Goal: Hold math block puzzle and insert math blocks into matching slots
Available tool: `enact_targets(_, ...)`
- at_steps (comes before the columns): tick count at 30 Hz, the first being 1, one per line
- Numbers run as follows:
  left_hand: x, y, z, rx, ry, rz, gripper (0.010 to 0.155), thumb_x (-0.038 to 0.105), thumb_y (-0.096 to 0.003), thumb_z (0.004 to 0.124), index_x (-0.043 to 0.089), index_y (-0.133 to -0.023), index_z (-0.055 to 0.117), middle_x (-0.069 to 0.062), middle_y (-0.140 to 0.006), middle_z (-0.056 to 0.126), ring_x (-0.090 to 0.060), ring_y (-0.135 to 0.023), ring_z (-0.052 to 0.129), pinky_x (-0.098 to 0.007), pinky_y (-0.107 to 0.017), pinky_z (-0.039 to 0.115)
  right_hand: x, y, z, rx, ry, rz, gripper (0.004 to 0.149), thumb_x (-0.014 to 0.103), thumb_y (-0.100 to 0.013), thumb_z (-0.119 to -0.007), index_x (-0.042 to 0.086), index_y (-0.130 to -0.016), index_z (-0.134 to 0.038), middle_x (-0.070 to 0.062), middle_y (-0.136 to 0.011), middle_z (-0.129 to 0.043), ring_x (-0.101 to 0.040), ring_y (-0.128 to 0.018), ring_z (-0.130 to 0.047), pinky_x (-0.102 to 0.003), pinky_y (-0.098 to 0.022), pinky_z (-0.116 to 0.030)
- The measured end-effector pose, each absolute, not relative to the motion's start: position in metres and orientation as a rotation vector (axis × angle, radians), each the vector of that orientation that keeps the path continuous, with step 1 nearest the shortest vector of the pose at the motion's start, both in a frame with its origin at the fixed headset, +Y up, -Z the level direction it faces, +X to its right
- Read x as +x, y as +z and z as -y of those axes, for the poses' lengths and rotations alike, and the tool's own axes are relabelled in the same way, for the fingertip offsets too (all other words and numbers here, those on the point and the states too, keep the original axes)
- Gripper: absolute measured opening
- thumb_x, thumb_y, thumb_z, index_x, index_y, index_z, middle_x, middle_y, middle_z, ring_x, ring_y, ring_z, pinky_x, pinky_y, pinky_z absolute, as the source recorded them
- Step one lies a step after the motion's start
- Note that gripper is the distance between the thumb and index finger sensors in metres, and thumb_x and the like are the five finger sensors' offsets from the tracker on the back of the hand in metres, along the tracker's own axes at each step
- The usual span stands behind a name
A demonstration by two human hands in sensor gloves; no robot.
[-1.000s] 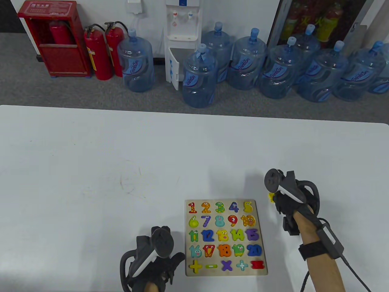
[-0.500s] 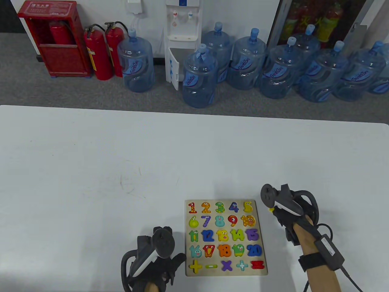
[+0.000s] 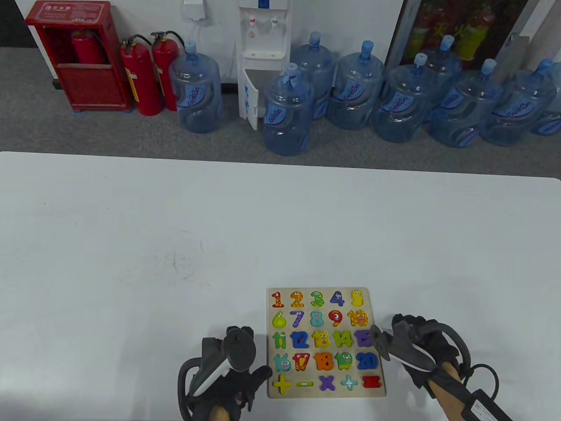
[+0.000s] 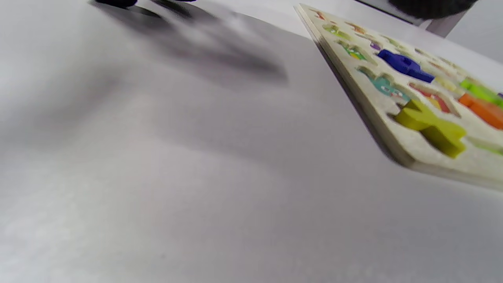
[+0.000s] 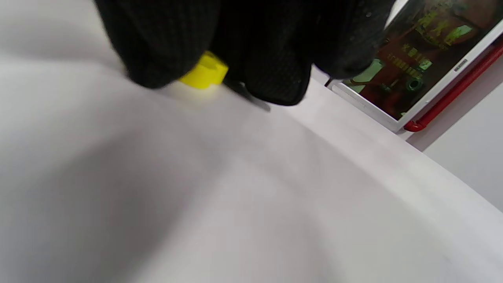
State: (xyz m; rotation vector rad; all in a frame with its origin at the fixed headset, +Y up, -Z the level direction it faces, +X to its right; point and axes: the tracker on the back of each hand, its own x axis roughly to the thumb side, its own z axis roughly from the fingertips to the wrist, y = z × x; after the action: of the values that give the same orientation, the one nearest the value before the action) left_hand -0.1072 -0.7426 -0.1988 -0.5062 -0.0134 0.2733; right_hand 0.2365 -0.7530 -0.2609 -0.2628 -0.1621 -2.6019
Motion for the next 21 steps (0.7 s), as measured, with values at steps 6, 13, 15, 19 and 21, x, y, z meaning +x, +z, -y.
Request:
enact_targets(6, -0.103, -0.200, 0.744, -0.512, 0.245, 0.032, 0.087, 0.063, -0.0377, 0.063, 0.029, -0.107, 0.023, 0.000, -0.113, 0.017, -0.048, -0.107, 0.033, -0.067, -0.073, 0.048, 0.259, -0.262, 0.750, -0.199, -2.865, 0.229, 0.067, 0.026, -0.025, -0.082, 0.025, -0.090, -0.065, -0.003, -0.093, -0.068, -0.021, -0.078, -0.080, -0.043, -0.063, -0.071)
enact_targets(13, -0.101, -0.200, 0.740, -0.491, 0.267, 0.054, 0.087, 0.063, -0.0377, 0.063, 0.030, -0.107, 0.023, 0.001, -0.113, 0.017, -0.047, -0.107, 0.034, -0.066, -0.074, 0.048, 0.254, -0.253, 0.745, -0.241, -2.793, 0.179, 0.064, 0.027, -0.027, -0.074, 0.021, -0.091, -0.067, -0.008, -0.091, -0.074, -0.022, -0.074, -0.088, -0.044, -0.060, -0.075)
enact_targets(15, -0.101, -0.200, 0.740, -0.494, 0.271, 0.056, 0.087, 0.063, -0.0377, 0.063, 0.030, -0.107, 0.023, 0.000, -0.113, 0.017, -0.047, -0.107, 0.034, -0.066, -0.073, 0.048, 0.253, -0.251, 0.740, -0.260, -2.840, 0.204, 0.061, 0.026, -0.028, -0.072, 0.021, -0.089, -0.070, -0.008, -0.090, -0.077, -0.022, -0.072, -0.091, -0.043, -0.059, -0.076)
enact_targets(19, -0.101, -0.200, 0.740, -0.489, 0.276, 0.057, 0.087, 0.063, -0.0376, 0.063, 0.030, -0.107, 0.023, 0.000, -0.113, 0.017, -0.047, -0.107, 0.034, -0.066, -0.073, 0.048, 0.256, -0.249, 0.732, -0.282, -2.915, 0.282, 0.055, 0.029, -0.028, -0.071, 0.024, -0.082, -0.080, -0.004, -0.082, -0.087, -0.018, -0.063, -0.097, -0.041, -0.056, -0.079)
enact_targets(21, -0.101, -0.200, 0.741, -0.487, 0.278, 0.058, 0.087, 0.063, -0.0377, 0.063, 0.030, -0.107, 0.023, 0.000, -0.113, 0.017, -0.047, -0.107, 0.034, -0.066, -0.073, 0.048, 0.261, -0.249, 0.730, -0.300, -2.971, 0.323, 0.053, 0.029, -0.028, -0.070, 0.024, -0.079, -0.083, -0.003, -0.078, -0.090, -0.017, -0.058, -0.098, -0.040, -0.054, -0.080)
